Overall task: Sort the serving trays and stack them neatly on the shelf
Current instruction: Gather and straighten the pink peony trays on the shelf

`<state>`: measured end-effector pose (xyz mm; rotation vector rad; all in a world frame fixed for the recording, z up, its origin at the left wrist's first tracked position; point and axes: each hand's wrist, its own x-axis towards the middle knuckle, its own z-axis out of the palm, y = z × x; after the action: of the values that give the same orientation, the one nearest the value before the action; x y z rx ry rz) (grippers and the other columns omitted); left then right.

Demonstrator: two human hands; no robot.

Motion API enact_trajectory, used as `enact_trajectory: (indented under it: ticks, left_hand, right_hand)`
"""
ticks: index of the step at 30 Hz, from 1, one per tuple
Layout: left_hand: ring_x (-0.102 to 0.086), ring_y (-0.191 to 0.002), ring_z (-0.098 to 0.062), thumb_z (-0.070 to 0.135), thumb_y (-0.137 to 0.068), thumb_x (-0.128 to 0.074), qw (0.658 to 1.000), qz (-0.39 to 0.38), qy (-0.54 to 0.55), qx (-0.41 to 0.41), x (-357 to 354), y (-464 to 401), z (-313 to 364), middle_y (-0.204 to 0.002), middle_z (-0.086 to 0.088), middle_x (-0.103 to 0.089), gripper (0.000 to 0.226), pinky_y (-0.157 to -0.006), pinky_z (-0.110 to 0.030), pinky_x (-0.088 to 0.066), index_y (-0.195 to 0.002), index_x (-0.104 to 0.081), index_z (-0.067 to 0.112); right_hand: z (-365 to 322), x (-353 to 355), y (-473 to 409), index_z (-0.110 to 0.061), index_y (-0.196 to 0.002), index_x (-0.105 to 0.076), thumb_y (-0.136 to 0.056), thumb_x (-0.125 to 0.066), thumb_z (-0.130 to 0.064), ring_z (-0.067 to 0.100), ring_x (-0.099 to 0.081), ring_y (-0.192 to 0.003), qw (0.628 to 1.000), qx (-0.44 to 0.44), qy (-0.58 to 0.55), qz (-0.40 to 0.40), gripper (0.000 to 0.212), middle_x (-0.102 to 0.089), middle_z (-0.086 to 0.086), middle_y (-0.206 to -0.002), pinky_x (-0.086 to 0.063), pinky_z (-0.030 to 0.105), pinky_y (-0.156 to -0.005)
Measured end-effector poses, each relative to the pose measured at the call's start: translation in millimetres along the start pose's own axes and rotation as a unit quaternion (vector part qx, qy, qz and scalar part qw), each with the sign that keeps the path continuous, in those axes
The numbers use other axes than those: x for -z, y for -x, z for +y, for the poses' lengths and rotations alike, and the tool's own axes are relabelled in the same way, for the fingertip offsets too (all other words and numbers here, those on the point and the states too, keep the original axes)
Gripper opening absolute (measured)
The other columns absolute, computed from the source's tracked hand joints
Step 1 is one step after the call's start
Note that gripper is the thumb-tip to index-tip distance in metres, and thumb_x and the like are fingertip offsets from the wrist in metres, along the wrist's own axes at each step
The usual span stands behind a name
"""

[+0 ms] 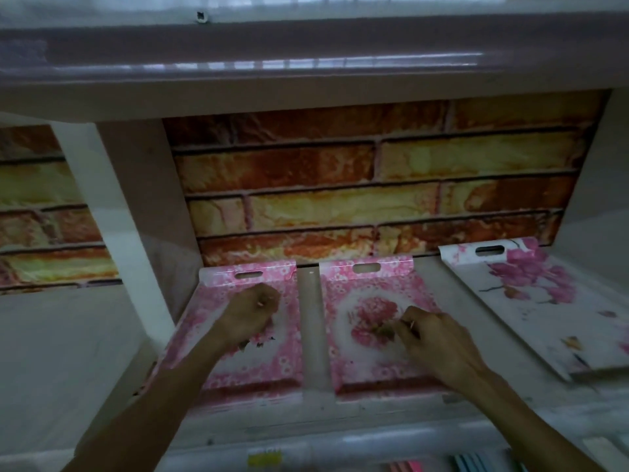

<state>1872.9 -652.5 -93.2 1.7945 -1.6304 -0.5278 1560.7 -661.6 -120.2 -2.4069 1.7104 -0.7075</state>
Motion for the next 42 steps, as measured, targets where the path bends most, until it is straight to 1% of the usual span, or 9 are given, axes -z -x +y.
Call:
enact_trajectory:
  ticks: [5,10,14,18,22,25,29,34,42]
  left_hand:
    - [-0.073,-0.076,-0.033,0.010,-0.089,-0.054,0.997,-0.074,-0.015,0.021,-51.2,-30.3,33.1,-0.086,-0.019,-0.074,0.015,-0.076,-0.045,-0.059,-0.080,-0.066,0.012]
    - [-0.070,-0.068,-0.034,0.018,-0.094,-0.052,0.993,-0.063,-0.037,0.092,-88.6,-50.4,52.3,-0.072,-0.017,-0.065,0.028,-0.066,-0.041,-0.061,-0.091,-0.063,-0.008]
    - [-0.067,-0.092,-0.033,0.021,-0.090,-0.061,0.990,-0.048,-0.065,0.118,-106.9,-61.7,57.6,-0.090,-0.021,-0.065,0.022,-0.071,-0.037,-0.054,-0.083,-0.060,0.000]
    - [-0.054,-0.067,-0.024,0.009,-0.090,-0.059,0.988,-0.001,0.006,0.156,-119.5,-70.4,57.6,-0.070,-0.011,-0.054,0.031,-0.050,-0.027,-0.037,-0.061,-0.050,0.005]
    - [-0.062,-0.071,-0.030,0.018,-0.089,-0.050,0.990,0.040,0.082,0.111,-120.2,-83.3,62.0,-0.083,-0.017,-0.065,0.030,-0.051,-0.031,-0.048,-0.094,-0.066,-0.007]
    - [-0.070,-0.080,-0.035,0.022,-0.090,-0.048,0.978,0.056,0.178,0.095,-122.1,-87.5,60.2,-0.091,-0.021,-0.071,0.026,-0.070,-0.050,-0.061,-0.092,-0.069,0.006]
    - [-0.056,-0.060,-0.023,0.012,-0.096,-0.046,0.969,0.110,0.207,0.075,-112.6,-75.9,78.7,-0.070,-0.012,-0.059,0.025,-0.050,-0.019,-0.048,-0.073,-0.058,0.013]
    - [-0.058,-0.082,-0.027,0.030,-0.096,-0.048,0.956,0.174,0.237,0.011,-88.9,-68.7,75.6,-0.097,-0.018,-0.064,0.027,-0.074,-0.041,-0.048,-0.107,-0.058,0.006]
    - [-0.062,-0.081,-0.023,0.029,-0.099,-0.050,0.925,0.214,0.311,-0.044,-39.6,-38.5,68.0,-0.094,-0.010,-0.066,0.023,-0.072,-0.040,-0.051,-0.108,-0.059,0.009]
  right_hand:
    - [28.5,-1.9,8.0,-0.029,-0.074,-0.050,-0.096,-0.047,-0.044,0.016,-0.062,-0.066,0.999,-0.031,-0.014,-0.005,0.027,-0.057,-0.008,-0.062,-0.042,0.028,-0.053]
    - [42.5,0.1,2.9,-0.029,-0.077,-0.045,-0.096,-0.047,-0.039,0.020,-0.062,-0.071,0.999,-0.029,-0.014,-0.007,0.021,-0.055,-0.008,-0.070,-0.041,0.029,-0.056]
    - [58.9,-2.0,-5.6,-0.026,-0.076,-0.046,-0.096,-0.046,-0.039,0.023,-0.065,-0.074,0.999,-0.035,-0.010,-0.010,0.024,-0.056,-0.006,-0.070,-0.040,0.029,-0.056]
    - [74.2,-5.0,-12.9,-0.022,-0.080,-0.052,-0.096,-0.044,-0.040,0.025,-0.066,-0.078,0.999,-0.045,-0.002,-0.010,0.026,-0.066,-0.001,-0.079,-0.042,0.030,-0.060]
    - [83.6,-5.7,-20.5,-0.019,-0.085,-0.057,-0.095,-0.043,-0.037,0.025,-0.065,-0.080,0.999,-0.048,0.006,-0.005,0.024,-0.069,0.001,-0.086,-0.040,0.030,-0.061]
    - [87.6,-7.2,-24.2,-0.019,-0.083,-0.056,-0.095,-0.043,-0.036,0.023,-0.065,-0.075,0.999,-0.050,-0.002,0.011,0.024,-0.068,0.000,-0.082,-0.044,0.029,-0.060]
    - [93.4,-11.1,-26.8,-0.023,-0.078,-0.053,-0.095,-0.044,-0.036,0.017,-0.062,-0.069,0.997,-0.057,-0.032,0.051,0.023,-0.064,-0.005,-0.076,-0.051,0.031,-0.060]
    - [93.3,-18.0,-28.7,-0.022,-0.094,-0.050,-0.094,-0.051,-0.043,0.016,-0.057,-0.073,0.978,-0.080,-0.144,0.132,0.021,-0.056,-0.003,-0.087,-0.050,0.033,-0.062]
    - [50.5,-13.5,-31.1,-0.026,-0.110,-0.050,-0.097,-0.046,-0.043,0.013,-0.069,-0.076,0.932,-0.062,-0.349,0.070,0.022,-0.069,-0.004,-0.087,-0.060,0.032,-0.066]
